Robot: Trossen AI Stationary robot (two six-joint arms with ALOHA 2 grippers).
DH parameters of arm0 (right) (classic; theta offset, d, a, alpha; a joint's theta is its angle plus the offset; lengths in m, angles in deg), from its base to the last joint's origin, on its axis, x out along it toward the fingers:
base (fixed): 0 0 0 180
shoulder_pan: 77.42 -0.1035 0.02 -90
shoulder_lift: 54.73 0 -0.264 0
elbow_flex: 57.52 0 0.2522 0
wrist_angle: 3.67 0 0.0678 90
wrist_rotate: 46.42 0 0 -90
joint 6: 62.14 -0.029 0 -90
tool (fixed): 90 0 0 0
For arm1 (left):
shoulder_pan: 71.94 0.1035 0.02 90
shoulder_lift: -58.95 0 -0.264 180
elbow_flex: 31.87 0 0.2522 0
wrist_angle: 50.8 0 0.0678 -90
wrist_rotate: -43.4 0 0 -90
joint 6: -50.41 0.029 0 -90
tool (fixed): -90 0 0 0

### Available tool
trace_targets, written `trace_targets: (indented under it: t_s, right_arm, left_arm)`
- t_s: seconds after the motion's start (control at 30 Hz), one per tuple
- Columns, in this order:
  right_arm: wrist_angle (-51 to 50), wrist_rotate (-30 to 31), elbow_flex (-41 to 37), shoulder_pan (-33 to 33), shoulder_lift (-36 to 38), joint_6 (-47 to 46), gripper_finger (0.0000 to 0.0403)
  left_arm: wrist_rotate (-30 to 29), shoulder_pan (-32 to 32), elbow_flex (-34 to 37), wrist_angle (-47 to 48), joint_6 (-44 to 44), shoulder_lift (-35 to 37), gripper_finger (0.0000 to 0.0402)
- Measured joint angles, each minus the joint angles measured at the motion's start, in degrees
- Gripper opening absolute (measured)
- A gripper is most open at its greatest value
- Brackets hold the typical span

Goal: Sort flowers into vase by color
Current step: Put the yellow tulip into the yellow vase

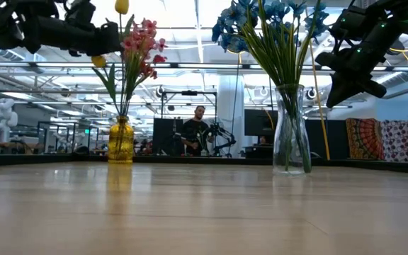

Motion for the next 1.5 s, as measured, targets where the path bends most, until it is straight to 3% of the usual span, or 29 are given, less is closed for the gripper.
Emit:
trace_targets:
  t_s: [0.3, 0.6, 0.83, 1.2, 1.5]
  right_arm:
    - [-0.07, -0.02, 0.01, 0.0, 0.0, -0.01, 0.0]
    - [0.0, -0.02, 0.01, 0.0, 0.0, 0.0, 0.0]
    - [0.44, 0.0, 0.01, 0.0, 0.0, 0.15, 0.0]
    - [0.44, 0.0, 0.01, -0.01, 0.0, 0.04, 0.0]
    - [0.41, -0.01, 0.01, 0.0, 0.0, 0.0, 0.0]
  left_arm:
    - [-3.77, -0.02, 0.75, 0.23, -0.94, -2.53, 0.0]
    - [-4.5, -0.04, 6.48, 0.58, -10.96, -2.72, 0.0]
    - [-4.49, -0.04, 6.86, 8.98, -19.01, -2.72, 0.0005]
    - [-1.95, -0.04, 6.13, 10.86, -24.44, -2.7, 0.0051]
    - [1.38, -0.04, 5.99, 10.87, -24.44, -2.67, 0.014]
